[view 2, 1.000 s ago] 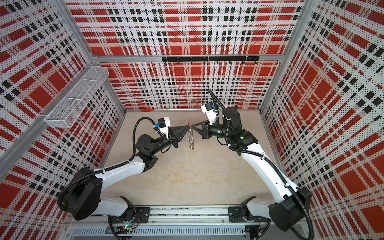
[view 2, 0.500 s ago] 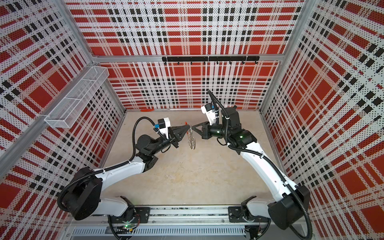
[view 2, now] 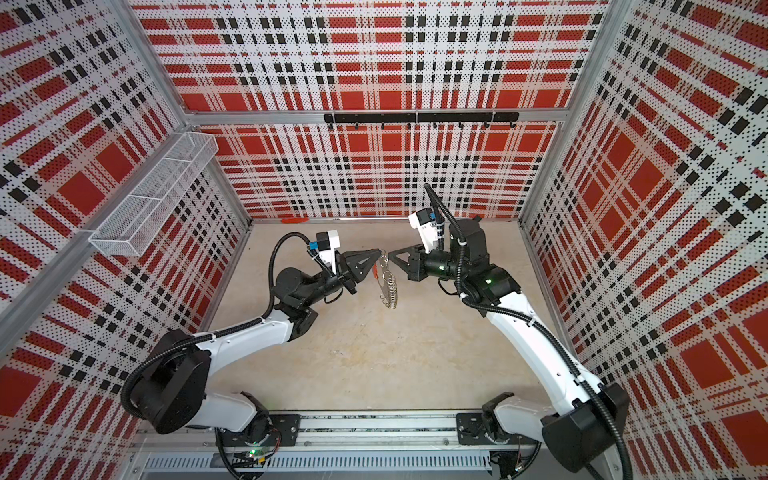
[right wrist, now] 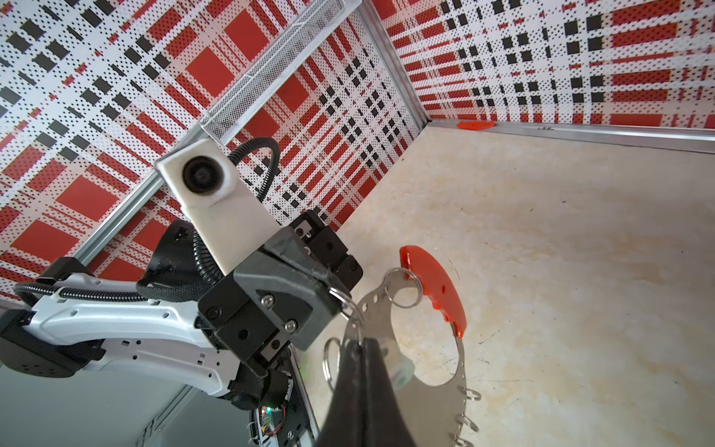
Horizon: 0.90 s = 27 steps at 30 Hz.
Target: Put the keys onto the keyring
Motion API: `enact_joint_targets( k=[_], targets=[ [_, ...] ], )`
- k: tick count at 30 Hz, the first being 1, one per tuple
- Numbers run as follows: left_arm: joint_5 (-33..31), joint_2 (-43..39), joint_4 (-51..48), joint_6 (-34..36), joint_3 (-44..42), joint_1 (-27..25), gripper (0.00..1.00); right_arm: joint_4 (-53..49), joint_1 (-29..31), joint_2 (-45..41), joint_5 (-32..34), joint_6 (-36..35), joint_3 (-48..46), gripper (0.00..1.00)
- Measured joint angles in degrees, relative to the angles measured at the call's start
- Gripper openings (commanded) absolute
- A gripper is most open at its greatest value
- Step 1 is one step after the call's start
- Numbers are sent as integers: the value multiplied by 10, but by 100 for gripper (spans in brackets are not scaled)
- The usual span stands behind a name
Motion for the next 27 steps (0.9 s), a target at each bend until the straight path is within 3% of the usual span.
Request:
enact_joint_targets(
  k=[6, 15, 22, 27],
  targets=[
    [-30, -6, 4, -74, -8, 0, 0, 47, 0, -32, 9, 11, -49, 0],
    [-75, -21, 4, -131, -12, 6, 0, 73, 0, -36, 7, 16, -49, 0],
    [-64, -20, 4, -136, -12, 12, 0, 61, 0, 2, -18, 15, 4, 0],
    [-51, -19, 4, -96, -12, 11, 0, 46, 2, 20, -28, 12, 32, 0]
  ],
)
